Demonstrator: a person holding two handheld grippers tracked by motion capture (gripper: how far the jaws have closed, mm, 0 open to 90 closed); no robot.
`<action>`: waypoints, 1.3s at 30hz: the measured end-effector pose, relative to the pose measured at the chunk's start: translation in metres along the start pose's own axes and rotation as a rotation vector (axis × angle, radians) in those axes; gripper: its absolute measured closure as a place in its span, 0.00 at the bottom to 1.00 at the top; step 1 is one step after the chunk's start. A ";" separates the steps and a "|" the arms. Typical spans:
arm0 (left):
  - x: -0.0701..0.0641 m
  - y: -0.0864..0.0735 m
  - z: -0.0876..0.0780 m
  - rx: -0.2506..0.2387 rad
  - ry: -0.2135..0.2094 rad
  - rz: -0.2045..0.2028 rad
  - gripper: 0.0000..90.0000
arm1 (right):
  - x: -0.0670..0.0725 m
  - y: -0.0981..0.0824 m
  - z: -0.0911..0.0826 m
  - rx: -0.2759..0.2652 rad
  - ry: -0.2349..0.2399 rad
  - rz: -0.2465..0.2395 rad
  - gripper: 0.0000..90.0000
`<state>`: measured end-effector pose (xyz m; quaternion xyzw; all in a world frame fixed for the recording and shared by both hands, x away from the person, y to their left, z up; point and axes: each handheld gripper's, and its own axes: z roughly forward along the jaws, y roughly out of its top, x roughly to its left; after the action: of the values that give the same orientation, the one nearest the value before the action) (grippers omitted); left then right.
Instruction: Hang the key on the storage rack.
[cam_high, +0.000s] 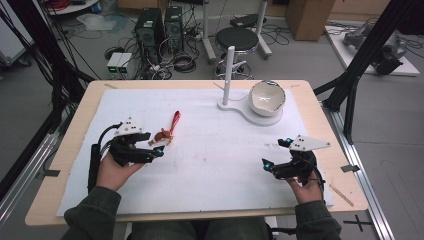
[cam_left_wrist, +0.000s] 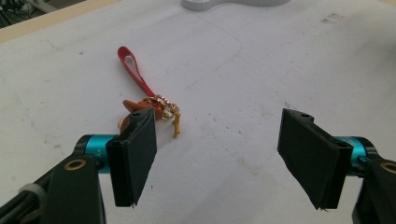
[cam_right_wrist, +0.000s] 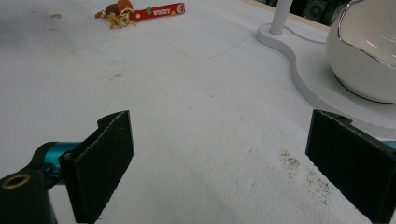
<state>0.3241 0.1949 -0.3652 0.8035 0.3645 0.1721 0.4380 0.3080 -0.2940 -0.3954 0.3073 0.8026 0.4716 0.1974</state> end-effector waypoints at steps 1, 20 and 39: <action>0.001 0.001 0.001 0.004 0.002 -0.002 0.32 | 0.000 0.000 0.000 -0.002 0.000 -0.002 0.07; 0.025 0.028 0.026 0.072 0.010 -0.063 0.36 | 0.001 0.001 0.000 -0.005 0.006 -0.005 0.07; 0.038 0.055 0.054 0.126 0.043 -0.071 0.39 | -0.001 0.000 -0.001 -0.013 0.003 -0.007 0.07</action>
<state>0.4057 0.1719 -0.3512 0.8122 0.4124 0.1503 0.3843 0.3083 -0.2953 -0.3951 0.3026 0.8009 0.4765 0.1997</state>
